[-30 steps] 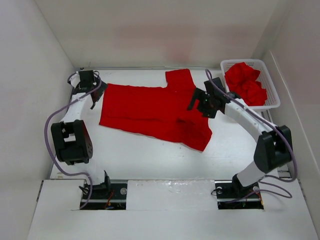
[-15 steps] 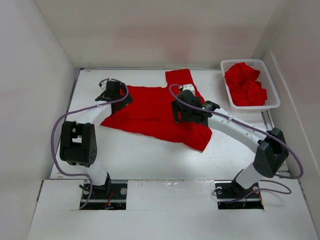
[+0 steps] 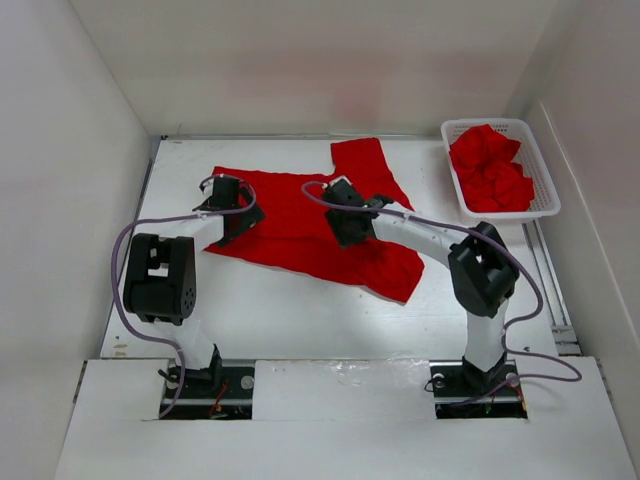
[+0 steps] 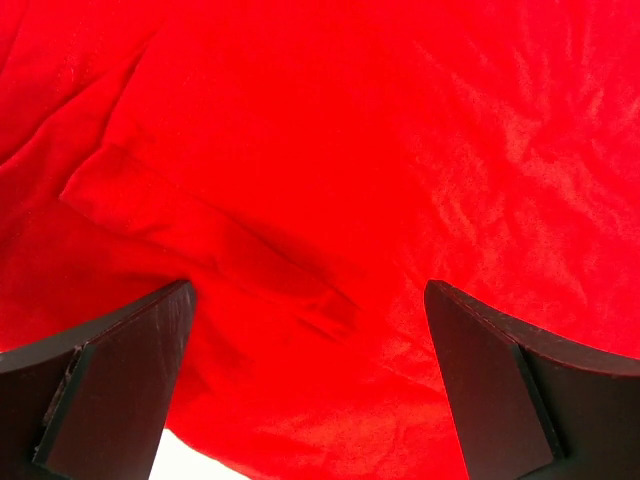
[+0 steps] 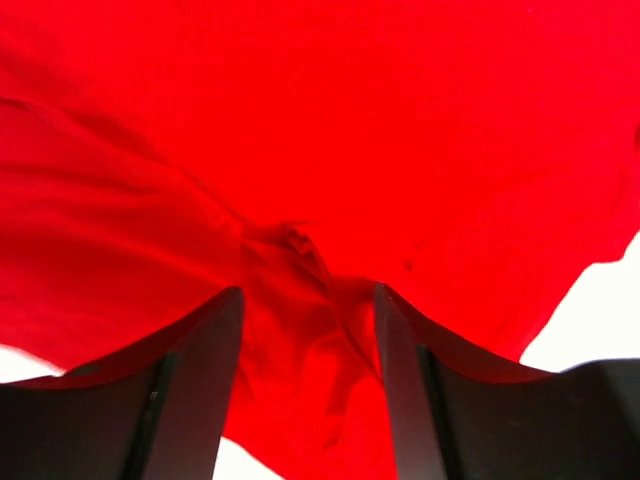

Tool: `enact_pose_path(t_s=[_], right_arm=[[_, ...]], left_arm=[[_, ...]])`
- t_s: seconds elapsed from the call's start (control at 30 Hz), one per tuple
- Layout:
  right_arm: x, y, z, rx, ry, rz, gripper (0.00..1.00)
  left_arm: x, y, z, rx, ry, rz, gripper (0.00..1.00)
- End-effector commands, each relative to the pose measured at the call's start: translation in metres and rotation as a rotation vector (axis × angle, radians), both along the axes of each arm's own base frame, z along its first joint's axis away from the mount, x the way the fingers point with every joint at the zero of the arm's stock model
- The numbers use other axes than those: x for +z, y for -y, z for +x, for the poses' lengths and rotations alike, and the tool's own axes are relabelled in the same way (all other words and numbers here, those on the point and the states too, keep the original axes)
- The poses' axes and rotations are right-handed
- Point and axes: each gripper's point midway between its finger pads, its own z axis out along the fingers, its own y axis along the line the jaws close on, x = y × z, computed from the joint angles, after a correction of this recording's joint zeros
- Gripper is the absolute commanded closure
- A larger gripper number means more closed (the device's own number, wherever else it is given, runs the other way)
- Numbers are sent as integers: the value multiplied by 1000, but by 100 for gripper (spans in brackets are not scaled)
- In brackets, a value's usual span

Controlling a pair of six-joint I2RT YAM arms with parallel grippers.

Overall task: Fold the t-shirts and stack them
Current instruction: Fold the flattened tshirt in 1/3 of the way

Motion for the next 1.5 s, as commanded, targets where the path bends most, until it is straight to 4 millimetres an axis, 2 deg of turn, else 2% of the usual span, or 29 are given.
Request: enact_pose_path(t_s=[0.0, 0.07, 0.1, 0.17, 0.2, 0.3, 0.4, 0.43, 0.47, 0.5, 0.53, 0.6, 0.63, 0.67, 0.73, 0.77, 0.8, 0.83, 0.87, 0.9, 0.97, 1.1, 1.17, 1.23, 1.3, 1.33, 1.37, 1.43, 1.47], right_arm=[[12, -1, 21, 0, 41, 13, 41], [8, 2, 26, -23, 40, 9, 45], [1, 7, 29, -63, 35, 5, 53], [0, 12, 35, -109, 49, 4, 60], [1, 15, 37, -136, 61, 3, 67], [5, 25, 44, -255, 104, 21, 77], [10, 37, 46, -389, 127, 63, 98], [22, 46, 45, -443, 141, 83, 100], [25, 46, 42, -517, 140, 138, 100], [29, 59, 43, -598, 146, 163, 100], [29, 66, 34, -654, 120, 178, 100], [44, 64, 25, -740, 106, 308, 100], [37, 71, 14, -771, 82, 319, 100], [54, 71, 9, -776, 94, 383, 100], [57, 70, -3, -857, 61, 485, 100], [51, 73, -8, -878, 41, 517, 100], [63, 69, -13, -904, 40, 606, 100], [64, 64, -17, -903, 2, 665, 100], [55, 67, -24, -926, -19, 686, 100], [67, 62, -23, -928, -9, 768, 100], [72, 53, -26, -945, -36, 856, 100], [85, 54, -14, -996, 2, 937, 100], [77, 58, -10, -1027, 0, 914, 100], [83, 63, 8, -1053, 43, 948, 100], [76, 60, 23, -1071, 34, 971, 99], [84, 56, 33, -1045, 37, 990, 94], [76, 53, 43, -1030, 29, 980, 83], [74, 45, 49, -987, 11, 960, 73], [81, 41, 54, -954, 15, 964, 66]], left_arm=[[-6, -8, 0, 3, 0, 1, 0], [-9, -12, -1, 12, 0, 1, 0], [-9, -12, -1, 12, 0, 1, 0], [-12, -12, -5, 12, -11, 2, 0], [-12, -12, -5, 12, -11, 2, 0], [-11, -12, -7, 12, -10, 2, 0], [-11, -12, -7, 12, -10, 2, 0], [-12, -12, -9, 12, -19, 3, 0], [-12, -14, -9, 18, -18, 11, 0], [-12, -14, -9, 18, -18, 12, 0], [-12, -14, -9, 27, -17, 5, 0], [-13, -14, -11, 27, -26, 6, 0], [-10, -14, -10, 27, -17, 5, 0], [-10, -14, -10, 27, -17, 5, 0], [-10, -16, -10, 33, -16, 13, 0], [-10, -16, -10, 33, -16, 13, 0], [-13, -16, -13, 32, -25, 14, 0], [-9, -16, -10, 33, -7, 12, 0], [-8, -16, -10, 33, -7, 12, 0], [-8, -16, -10, 33, -7, 12, 0], [-5, -16, -9, 33, 2, 11, 0], [-2, -14, -9, 27, 10, 2, 0], [2, -14, -8, 27, 19, 1, 0], [2, -14, -8, 27, 20, 1, 0], [5, -14, -5, 27, 29, 0, 0], [7, -14, -7, 27, 27, 0, 0], [7, -14, -7, 27, 27, 0, 0], [12, -12, -3, 22, 36, -8, 0], [13, -12, -3, 22, 36, -8, 0]])
